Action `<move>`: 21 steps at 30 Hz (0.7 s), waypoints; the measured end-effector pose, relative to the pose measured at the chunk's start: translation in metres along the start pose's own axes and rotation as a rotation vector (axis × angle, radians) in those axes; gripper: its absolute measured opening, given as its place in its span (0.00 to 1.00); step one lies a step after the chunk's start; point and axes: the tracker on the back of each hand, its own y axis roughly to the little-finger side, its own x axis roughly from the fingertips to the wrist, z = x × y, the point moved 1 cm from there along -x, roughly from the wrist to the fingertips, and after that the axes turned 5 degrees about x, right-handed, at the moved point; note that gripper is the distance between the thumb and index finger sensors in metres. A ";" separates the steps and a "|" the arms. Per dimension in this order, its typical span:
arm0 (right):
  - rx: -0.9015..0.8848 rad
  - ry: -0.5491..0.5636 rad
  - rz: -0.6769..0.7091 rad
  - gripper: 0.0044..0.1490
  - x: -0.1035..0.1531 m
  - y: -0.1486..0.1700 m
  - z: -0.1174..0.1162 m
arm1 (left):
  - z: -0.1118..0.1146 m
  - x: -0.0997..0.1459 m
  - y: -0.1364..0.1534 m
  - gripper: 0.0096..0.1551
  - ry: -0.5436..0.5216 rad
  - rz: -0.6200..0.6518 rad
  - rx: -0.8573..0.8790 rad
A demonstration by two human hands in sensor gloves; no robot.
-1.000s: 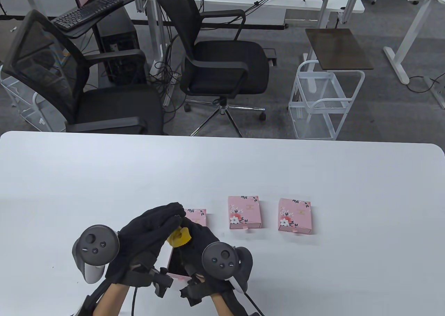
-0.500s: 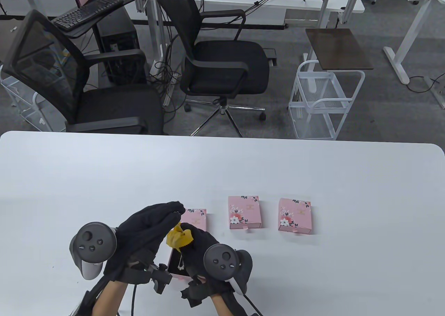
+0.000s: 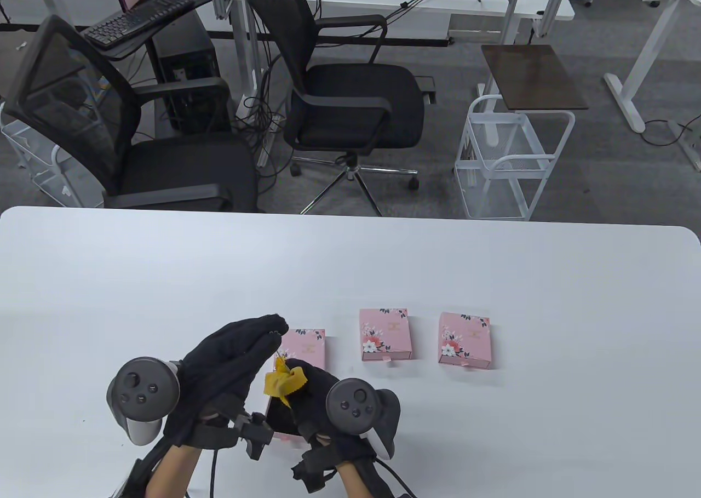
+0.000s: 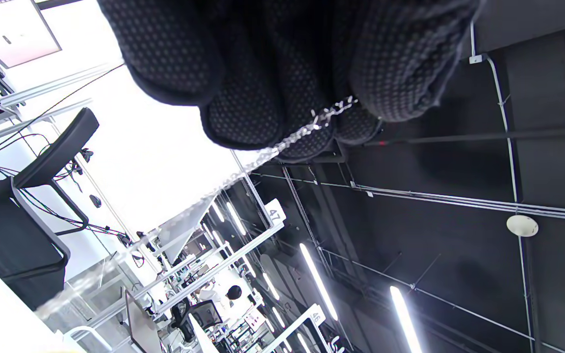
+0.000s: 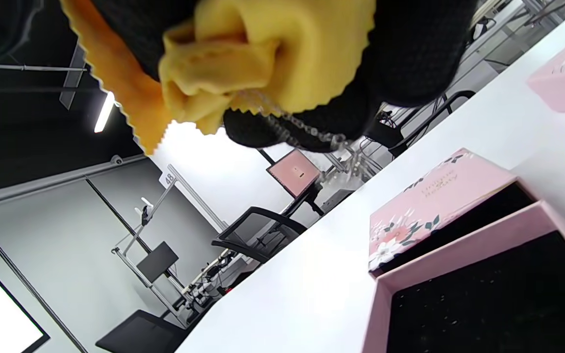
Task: Dust necklace
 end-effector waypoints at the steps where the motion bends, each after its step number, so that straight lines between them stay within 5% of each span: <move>1: -0.004 0.002 -0.002 0.25 0.001 0.000 0.000 | -0.001 0.000 0.000 0.19 -0.002 0.001 0.004; 21: 0.146 -0.077 -0.028 0.25 0.003 0.002 -0.002 | -0.024 0.005 -0.012 0.19 -0.084 0.039 0.020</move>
